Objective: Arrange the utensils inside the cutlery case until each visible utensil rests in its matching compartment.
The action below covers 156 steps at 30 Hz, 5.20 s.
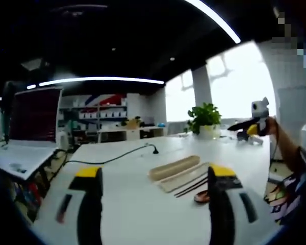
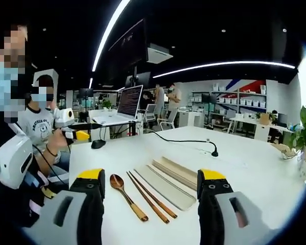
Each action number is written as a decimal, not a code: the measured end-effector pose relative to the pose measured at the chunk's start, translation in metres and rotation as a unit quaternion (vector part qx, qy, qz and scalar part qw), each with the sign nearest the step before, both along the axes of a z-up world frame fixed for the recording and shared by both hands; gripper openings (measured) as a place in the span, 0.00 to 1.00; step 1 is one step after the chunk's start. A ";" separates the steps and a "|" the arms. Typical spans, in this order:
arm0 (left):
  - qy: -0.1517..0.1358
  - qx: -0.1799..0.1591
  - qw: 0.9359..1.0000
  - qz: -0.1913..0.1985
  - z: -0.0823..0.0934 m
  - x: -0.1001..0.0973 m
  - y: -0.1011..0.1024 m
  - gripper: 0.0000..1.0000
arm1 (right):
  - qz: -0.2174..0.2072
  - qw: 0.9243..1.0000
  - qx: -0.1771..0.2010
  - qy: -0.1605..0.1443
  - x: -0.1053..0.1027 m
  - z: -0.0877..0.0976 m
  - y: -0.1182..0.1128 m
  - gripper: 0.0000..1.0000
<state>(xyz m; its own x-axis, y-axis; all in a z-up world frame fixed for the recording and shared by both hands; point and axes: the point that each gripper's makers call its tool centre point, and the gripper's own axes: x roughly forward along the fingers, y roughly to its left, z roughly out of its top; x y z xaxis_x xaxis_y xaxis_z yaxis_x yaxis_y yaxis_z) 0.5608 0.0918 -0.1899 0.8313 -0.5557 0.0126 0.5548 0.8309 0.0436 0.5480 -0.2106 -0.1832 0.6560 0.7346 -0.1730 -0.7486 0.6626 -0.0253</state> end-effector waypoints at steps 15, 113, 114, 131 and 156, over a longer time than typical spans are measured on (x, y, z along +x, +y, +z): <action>0.016 0.069 0.997 -0.032 -0.024 0.002 -0.036 0.65 | -0.015 1.000 0.016 0.008 0.005 -0.021 -0.023 0.69; 0.195 0.270 0.919 -0.212 -0.138 0.036 -0.109 0.18 | 0.040 0.984 -0.082 0.154 0.032 -0.139 -0.014 0.24; 0.197 0.268 0.918 -0.214 -0.138 0.035 -0.109 0.18 | 0.041 0.983 -0.085 0.155 0.032 -0.140 -0.014 0.24; 0.226 0.227 0.920 -0.227 -0.141 0.035 -0.115 0.17 | 0.051 0.982 -0.080 0.165 0.035 -0.148 -0.015 0.21; 0.181 0.225 0.926 -0.241 -0.142 0.037 -0.123 0.05 | 0.068 0.985 -0.088 0.129 0.040 -0.148 -0.008 0.10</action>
<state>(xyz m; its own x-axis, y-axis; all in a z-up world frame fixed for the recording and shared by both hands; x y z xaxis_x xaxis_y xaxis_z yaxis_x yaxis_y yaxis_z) 0.5979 -0.0313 -0.3318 0.3887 -0.7449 -0.5422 0.9030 0.4249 0.0635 0.5881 -0.2190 -0.3310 0.4713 0.7564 -0.4535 -0.8269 0.5579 0.0711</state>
